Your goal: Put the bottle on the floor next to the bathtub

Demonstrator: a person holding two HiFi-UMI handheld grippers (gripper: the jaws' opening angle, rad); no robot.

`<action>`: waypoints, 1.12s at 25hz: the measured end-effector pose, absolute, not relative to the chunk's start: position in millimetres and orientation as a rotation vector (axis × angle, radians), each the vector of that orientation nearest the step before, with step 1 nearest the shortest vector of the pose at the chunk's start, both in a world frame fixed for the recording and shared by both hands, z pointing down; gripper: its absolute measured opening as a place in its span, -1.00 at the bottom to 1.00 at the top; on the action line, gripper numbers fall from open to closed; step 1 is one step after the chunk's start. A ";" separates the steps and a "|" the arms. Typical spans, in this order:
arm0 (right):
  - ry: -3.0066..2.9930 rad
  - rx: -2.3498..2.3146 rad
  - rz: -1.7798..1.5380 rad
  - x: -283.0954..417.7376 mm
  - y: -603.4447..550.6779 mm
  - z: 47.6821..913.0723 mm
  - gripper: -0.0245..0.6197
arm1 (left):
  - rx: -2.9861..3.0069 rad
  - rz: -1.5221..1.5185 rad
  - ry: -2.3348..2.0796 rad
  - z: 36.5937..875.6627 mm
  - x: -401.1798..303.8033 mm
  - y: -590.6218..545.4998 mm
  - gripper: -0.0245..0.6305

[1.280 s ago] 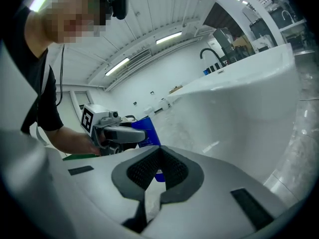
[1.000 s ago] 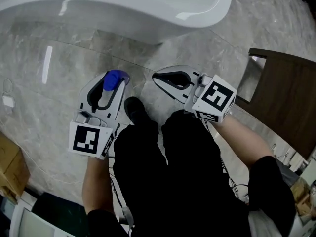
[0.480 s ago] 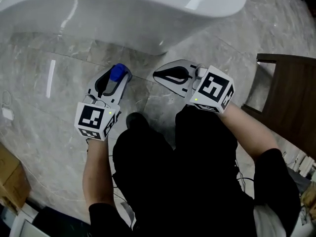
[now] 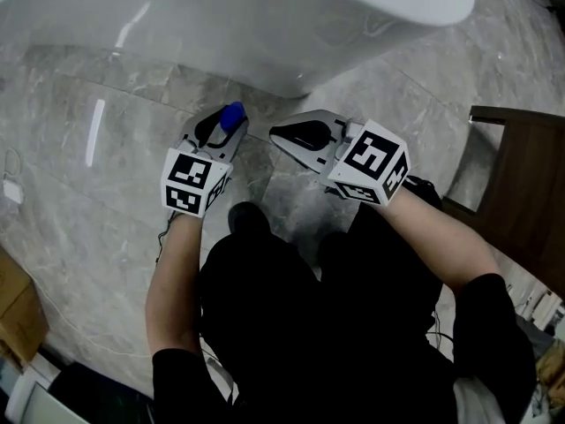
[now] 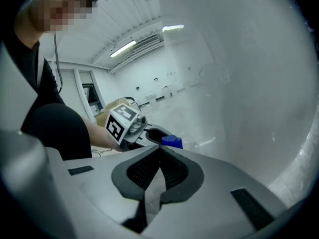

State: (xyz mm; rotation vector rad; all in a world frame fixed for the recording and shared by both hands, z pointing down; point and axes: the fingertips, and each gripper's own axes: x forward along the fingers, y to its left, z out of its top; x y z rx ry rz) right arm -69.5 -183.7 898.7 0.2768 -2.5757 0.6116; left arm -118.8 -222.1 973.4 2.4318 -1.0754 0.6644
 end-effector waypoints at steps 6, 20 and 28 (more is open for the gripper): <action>-2.545 0.284 0.571 -54.4 -171.8 910.0 -0.84 | 2.405 0.717 -1.058 1017.0 -107.3 -235.5 -0.44; -2.503 0.201 0.606 -34.8 -151.1 924.3 -0.84 | 2.377 0.806 -1.051 1072.2 -91.4 -227.3 -0.45; -2.497 0.156 0.584 -32.8 -151.6 932.2 -0.84 | 2.396 0.816 -1.000 1069.7 -80.8 -219.2 -0.41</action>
